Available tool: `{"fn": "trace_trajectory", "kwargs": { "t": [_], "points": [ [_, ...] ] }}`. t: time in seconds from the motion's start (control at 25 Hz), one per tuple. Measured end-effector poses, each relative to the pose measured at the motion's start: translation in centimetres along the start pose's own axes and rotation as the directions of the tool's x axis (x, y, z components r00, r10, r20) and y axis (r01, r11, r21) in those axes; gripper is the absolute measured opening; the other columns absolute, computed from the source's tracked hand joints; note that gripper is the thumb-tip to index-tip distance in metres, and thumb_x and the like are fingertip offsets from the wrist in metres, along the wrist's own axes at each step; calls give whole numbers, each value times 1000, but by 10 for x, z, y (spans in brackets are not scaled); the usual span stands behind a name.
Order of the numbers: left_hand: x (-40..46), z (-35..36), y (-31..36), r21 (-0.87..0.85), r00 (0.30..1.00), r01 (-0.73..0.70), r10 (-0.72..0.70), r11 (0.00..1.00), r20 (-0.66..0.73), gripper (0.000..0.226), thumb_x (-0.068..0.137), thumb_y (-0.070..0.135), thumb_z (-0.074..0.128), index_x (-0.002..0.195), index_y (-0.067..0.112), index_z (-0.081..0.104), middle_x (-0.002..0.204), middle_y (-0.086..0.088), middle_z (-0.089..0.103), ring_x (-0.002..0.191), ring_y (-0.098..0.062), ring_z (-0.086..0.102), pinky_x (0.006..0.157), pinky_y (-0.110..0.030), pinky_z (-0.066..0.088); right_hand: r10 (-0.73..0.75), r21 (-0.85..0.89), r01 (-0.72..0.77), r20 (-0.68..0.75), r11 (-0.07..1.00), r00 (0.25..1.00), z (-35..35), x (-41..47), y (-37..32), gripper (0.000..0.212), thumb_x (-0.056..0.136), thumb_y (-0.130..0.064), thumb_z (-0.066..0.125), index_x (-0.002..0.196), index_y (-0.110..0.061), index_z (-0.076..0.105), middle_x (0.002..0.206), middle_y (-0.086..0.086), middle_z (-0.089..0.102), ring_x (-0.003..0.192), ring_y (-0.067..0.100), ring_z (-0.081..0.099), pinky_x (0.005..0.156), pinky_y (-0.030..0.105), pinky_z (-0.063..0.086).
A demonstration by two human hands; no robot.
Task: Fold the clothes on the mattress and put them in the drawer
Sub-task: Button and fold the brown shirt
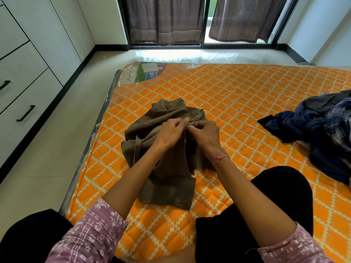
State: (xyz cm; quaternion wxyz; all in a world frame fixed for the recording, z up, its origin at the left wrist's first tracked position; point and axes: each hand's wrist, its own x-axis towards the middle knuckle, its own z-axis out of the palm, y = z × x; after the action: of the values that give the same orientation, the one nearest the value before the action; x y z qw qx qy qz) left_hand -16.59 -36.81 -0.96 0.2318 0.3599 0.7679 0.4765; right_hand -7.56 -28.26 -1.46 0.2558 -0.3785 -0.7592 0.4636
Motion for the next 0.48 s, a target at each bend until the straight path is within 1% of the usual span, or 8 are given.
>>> {"fn": "trace_trajectory", "kwargs": {
  "t": [0.08,0.12,0.2,0.24,0.32,0.36,0.4,0.48],
  "points": [
    [-7,0,-13,-49,994,40,-35,998,102,31,98,29,49,75,14,62,76,1,57,70,-5,54,68,-17,43,7,2,-7,-14,1000,1000,0,4,2,17,79,-14,69,67,-3,73,69,12,71,68,21,66,64,35,52],
    [-9,-2,-21,-73,987,74,-63,995,146,28,96,29,54,82,7,66,83,-5,61,77,-12,57,73,-23,45,20,12,-20,-5,1000,1000,-1,7,1,16,79,-13,70,67,-3,73,69,12,70,67,19,65,64,34,51],
    [-10,-4,-30,-89,975,156,-139,984,171,28,90,25,63,94,-3,67,86,-16,62,79,-24,58,71,-34,46,58,57,-59,23,997,998,1,15,0,16,79,-13,71,64,-9,72,67,9,68,66,16,62,65,34,51],
    [-10,-4,-31,-136,972,197,-175,971,158,26,90,21,64,97,-3,67,87,-16,64,79,-24,61,72,-34,49,93,118,-100,58,988,994,3,20,0,16,81,-13,70,65,-12,71,69,8,68,69,17,63,67,34,52],
    [-8,1,-28,-233,968,247,-227,941,111,20,90,16,63,99,0,69,88,-11,67,80,-18,63,73,-28,50,149,262,-201,205,944,967,1,20,3,8,86,-13,66,83,-13,73,86,9,71,84,20,66,72,34,53],
    [-7,4,-27,-224,969,248,-238,942,71,18,91,15,62,96,0,70,85,-10,67,78,-17,61,71,-27,48,140,254,-215,283,943,949,-3,16,8,13,87,-11,64,97,-12,71,97,9,70,92,20,65,75,31,53],
    [-8,6,-26,-189,969,246,-243,951,38,16,91,15,61,86,3,70,79,-8,64,74,-16,58,68,-27,45,106,180,-172,328,969,939,-6,9,17,23,85,-10,65,108,-11,68,104,8,69,97,18,64,77,26,52],
    [-9,7,-28,-148,974,228,-228,962,20,26,91,15,59,65,13,62,68,-2,58,66,-13,52,65,-26,40,40,-190,18,296,982,954,-10,-13,39,25,82,-11,68,106,-8,69,96,4,69,87,13,61,67,13,43]
  ]
}}
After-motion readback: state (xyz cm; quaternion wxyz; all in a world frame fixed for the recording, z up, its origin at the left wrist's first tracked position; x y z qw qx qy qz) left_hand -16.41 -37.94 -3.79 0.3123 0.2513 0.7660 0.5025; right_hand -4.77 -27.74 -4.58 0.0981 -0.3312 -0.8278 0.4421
